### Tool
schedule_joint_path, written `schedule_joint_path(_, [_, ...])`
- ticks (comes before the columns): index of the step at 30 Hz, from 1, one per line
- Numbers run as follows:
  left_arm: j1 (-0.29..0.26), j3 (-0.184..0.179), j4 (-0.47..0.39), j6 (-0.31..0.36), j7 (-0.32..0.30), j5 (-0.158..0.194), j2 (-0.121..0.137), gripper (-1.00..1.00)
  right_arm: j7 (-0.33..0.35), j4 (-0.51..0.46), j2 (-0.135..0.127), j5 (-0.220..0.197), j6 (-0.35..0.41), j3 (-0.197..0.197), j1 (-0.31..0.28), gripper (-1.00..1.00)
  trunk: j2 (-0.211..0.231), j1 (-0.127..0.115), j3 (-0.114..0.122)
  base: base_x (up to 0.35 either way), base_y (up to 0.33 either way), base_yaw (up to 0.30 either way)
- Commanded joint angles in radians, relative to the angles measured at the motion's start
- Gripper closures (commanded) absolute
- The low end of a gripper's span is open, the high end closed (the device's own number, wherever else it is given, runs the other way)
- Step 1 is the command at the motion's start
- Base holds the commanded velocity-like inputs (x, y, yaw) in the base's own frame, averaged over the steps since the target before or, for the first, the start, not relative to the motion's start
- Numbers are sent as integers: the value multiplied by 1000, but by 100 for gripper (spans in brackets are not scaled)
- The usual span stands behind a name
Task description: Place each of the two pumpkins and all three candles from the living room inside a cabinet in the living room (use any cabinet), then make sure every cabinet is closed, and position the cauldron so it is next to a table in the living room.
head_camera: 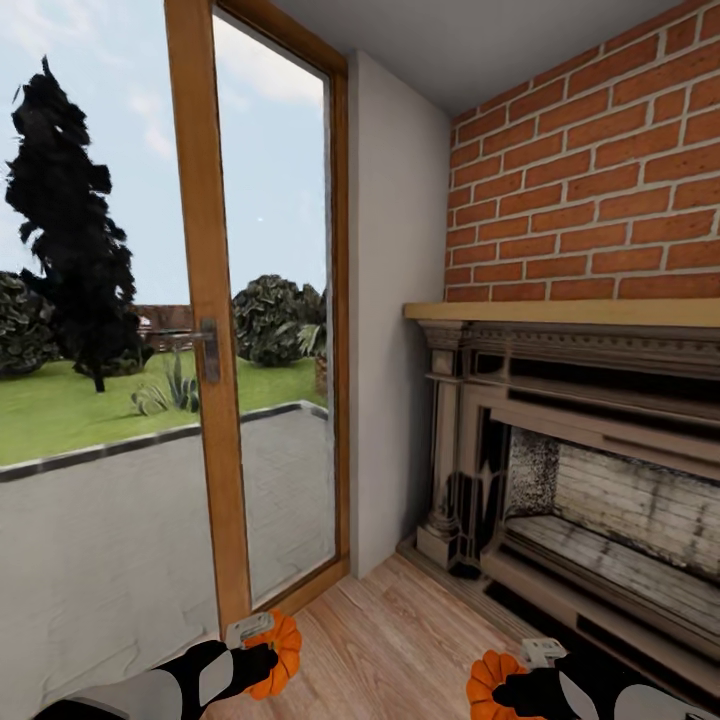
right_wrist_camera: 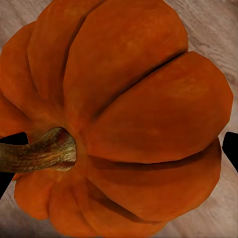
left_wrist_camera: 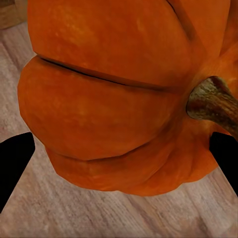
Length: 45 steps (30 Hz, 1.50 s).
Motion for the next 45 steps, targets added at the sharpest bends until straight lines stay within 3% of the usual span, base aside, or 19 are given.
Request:
schedule_joint_path(1, [-2,-9,3,1,-3,10,0,100,1,-2,-1,-10,5,8,-1,100,6,-4,1,0,0,0])
schedule_joint_path(20, [-1,-9,3,1,-3,10,0,100,24,-2,-2,-11,50,7,-1,100,139,-77,31,0,0,-112])
schedule_joint_path(26, [-1,-9,3,1,-3,10,0,100,66,0,-4,-12,51,7,-1,100,181,-100,45,0,0,-248])
schedule_joint_path(45, [-1,-9,2,-1,-2,10,0,100,60,23,-4,-12,52,6,-1,100,314,-173,104,0,0,-290])
